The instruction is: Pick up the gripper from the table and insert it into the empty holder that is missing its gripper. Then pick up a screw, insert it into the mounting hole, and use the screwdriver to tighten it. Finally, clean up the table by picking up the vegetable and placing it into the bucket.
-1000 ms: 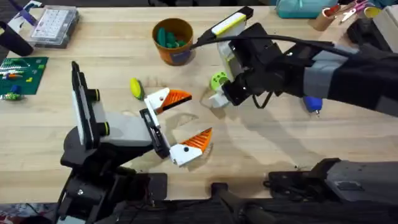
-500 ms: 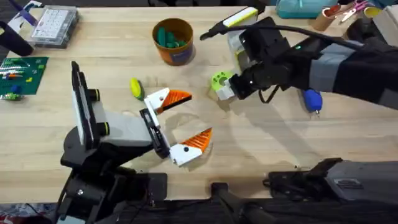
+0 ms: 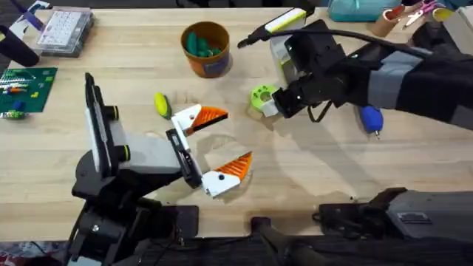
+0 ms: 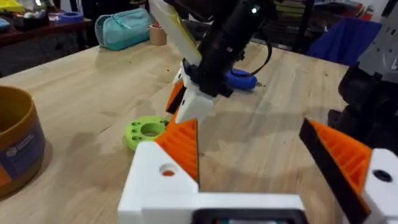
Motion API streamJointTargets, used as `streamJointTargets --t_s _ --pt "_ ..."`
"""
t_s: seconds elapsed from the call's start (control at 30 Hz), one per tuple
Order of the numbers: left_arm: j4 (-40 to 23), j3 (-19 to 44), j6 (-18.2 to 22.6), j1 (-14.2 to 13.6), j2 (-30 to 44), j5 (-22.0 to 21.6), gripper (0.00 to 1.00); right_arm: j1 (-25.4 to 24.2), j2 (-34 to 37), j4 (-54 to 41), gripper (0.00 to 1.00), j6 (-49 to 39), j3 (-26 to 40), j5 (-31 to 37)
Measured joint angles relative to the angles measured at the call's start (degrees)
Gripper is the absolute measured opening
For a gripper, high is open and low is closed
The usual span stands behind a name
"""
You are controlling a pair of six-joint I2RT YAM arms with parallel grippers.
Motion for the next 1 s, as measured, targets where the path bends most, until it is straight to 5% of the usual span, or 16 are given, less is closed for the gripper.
streamJointTargets --t_s 1.0 --pt "0.0 0.0 0.0 0.0 0.0 0.0 0.988 0.0 3.3 5.3 0.462 0.0 0.0 -1.5"
